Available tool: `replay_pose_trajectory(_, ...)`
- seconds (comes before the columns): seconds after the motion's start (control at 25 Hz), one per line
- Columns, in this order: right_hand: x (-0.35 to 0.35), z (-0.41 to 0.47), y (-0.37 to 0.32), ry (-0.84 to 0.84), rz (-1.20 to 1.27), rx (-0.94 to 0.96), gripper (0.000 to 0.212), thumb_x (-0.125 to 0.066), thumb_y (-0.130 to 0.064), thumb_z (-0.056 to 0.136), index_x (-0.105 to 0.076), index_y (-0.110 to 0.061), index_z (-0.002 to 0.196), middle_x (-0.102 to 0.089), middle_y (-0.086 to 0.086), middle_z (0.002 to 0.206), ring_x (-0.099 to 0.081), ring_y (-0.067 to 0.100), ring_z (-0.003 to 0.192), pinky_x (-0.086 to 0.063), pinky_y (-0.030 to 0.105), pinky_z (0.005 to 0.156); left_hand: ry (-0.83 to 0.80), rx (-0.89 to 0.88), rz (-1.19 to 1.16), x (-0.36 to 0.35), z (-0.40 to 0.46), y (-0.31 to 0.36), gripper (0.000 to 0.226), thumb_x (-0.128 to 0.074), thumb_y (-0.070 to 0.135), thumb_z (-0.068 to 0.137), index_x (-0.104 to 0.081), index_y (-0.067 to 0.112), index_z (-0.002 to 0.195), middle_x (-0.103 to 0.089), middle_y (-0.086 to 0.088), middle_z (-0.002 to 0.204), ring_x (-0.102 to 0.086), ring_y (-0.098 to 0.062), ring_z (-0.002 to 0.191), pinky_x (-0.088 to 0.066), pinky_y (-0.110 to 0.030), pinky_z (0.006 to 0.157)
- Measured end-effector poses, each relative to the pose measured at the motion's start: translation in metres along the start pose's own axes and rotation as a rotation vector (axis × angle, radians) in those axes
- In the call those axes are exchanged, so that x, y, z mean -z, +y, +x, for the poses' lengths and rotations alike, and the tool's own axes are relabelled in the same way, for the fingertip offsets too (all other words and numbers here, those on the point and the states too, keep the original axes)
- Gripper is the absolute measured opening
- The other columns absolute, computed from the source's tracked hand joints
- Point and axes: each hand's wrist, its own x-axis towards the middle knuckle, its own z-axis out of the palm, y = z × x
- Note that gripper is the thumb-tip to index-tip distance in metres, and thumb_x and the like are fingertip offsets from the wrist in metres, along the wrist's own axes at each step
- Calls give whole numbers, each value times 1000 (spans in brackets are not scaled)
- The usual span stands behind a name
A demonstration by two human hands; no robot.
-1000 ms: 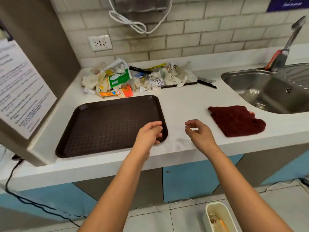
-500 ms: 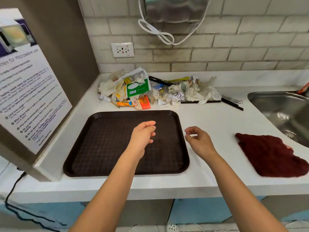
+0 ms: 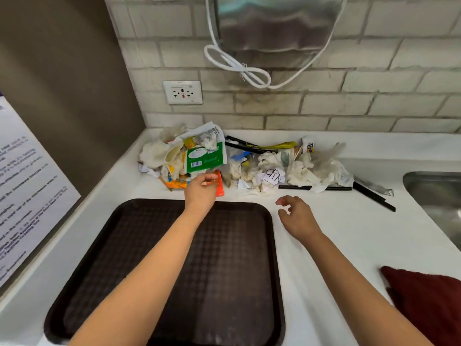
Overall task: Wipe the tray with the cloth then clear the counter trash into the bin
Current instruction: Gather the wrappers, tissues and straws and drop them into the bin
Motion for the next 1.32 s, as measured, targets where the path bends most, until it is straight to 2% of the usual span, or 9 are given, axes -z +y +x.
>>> replay_pose_trajectory(0.12,-2,38,2,-8,-93,31,29,-48,-1,86,-62,-11,108,-52,8,123,-54,22,99,-42,27,86,17,-135,246,-17,39,0,25,-50,7,87,-65,19,102,-62,-3,113,-58,-21,103,-44,-24,82)
replay_pose_trajectory(0.28,-10,86,0,-4,-321,99,42,-43,1,86,-55,-17,122,-43,7,133,-37,30,119,-38,34,95,64,-231,599,-28,87,-11,39,-52,11,85,-57,20,123,-53,-8,130,-47,-29,118,-41,-40,97)
replay_pose_trajectory(0.36,-16,107,-2,12,-391,103,45,-45,-10,89,-47,-23,132,-36,8,140,-32,32,123,-35,35,99,49,-230,694,-30,105,-15,50,-53,12,84,-48,22,132,-47,-7,137,-41,-30,124,-36,-43,99)
replay_pose_trajectory(0.48,-27,133,-1,-156,-484,35,57,-54,-29,88,-33,-34,141,-19,7,152,-21,35,134,-33,42,104,-25,-244,820,-32,128,-24,62,-58,20,84,-34,29,140,-38,-1,145,-34,-27,131,-33,-43,100)
replay_pose_trajectory(0.6,-38,142,5,-169,-429,3,51,-62,-19,82,-49,-23,131,-33,9,141,-33,35,124,-37,35,99,-88,-245,938,-37,142,-34,70,-62,31,82,-26,32,142,-35,1,146,-31,-25,134,-29,-46,103)
replay_pose_trajectory(0.92,-32,127,12,137,-87,93,19,-57,-5,83,-61,-4,101,-51,16,116,-49,39,102,-42,40,90,-90,-360,1020,-36,144,-46,61,-50,38,87,-29,27,143,-36,1,148,-32,-23,135,-19,-47,110)
replay_pose_trajectory(1.12,-30,104,11,267,58,100,32,-67,-10,76,-57,-9,107,-48,7,110,-52,31,98,-45,37,87,53,-397,854,-27,128,-27,42,-42,26,92,-48,20,133,-56,-13,128,-48,-32,120,-27,-42,105)
replay_pose_trajectory(1.24,-26,92,13,298,165,87,50,-72,-9,72,-50,-9,116,-42,-3,108,-49,18,98,-36,14,81,222,-471,692,-20,116,-4,32,-46,9,89,-60,11,117,-66,-20,104,-57,-40,101,-35,-43,93)
replay_pose_trajectory(1.32,-23,89,16,271,198,41,60,-73,-7,71,-45,-9,125,-40,-2,113,-45,13,100,-33,10,81,278,-490,559,-15,110,10,27,-46,6,88,-62,5,110,-66,-24,95,-59,-42,92,-43,-44,84)
